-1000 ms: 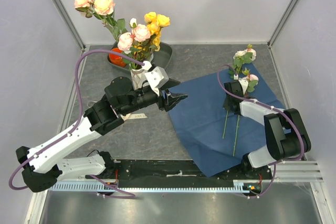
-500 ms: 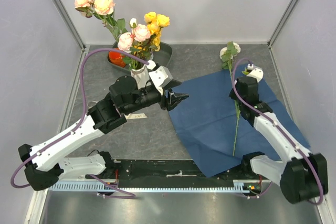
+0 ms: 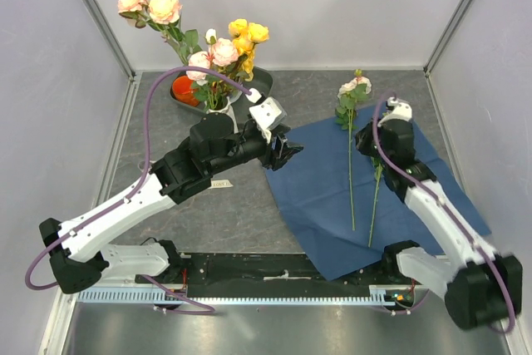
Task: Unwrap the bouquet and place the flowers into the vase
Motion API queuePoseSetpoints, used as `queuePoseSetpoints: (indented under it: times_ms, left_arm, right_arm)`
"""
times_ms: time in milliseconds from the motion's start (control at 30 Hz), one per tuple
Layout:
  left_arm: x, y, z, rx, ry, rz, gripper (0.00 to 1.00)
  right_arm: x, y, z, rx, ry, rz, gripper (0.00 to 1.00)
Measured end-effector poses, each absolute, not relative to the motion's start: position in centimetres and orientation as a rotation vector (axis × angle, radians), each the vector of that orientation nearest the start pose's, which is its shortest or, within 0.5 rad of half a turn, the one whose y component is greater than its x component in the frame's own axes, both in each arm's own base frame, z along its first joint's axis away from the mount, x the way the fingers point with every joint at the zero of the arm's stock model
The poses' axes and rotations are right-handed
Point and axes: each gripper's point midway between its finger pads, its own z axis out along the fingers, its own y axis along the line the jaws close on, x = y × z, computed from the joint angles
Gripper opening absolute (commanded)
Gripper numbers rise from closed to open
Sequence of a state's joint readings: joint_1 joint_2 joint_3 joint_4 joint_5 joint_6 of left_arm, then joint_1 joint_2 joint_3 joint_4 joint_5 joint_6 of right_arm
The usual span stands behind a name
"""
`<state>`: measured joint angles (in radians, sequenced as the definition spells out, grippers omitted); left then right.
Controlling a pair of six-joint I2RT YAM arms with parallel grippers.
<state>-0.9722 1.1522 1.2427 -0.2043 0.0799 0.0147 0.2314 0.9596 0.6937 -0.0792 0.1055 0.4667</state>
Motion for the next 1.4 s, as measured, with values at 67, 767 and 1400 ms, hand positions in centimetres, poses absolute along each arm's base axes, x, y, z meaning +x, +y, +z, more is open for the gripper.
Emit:
queuePoseSetpoints:
  times_ms: [67,767,1400]
  left_arm:
    - [21.1,-33.3,36.6,0.881,1.512,-0.781,0.61]
    - [21.2,-33.5,36.1,0.886,1.525,-0.778,0.6]
    - [21.4,-33.8,35.5,0.889,1.546,-0.78,0.6]
  right_arm:
    - [34.2,8.2,17.6,0.286,2.026,0.331,0.56]
    - [39.6,7.2,3.9,0.178,2.498,-0.014,0.4]
    - [41.5,6.2,2.3,0.215,2.481,-0.117,0.0]
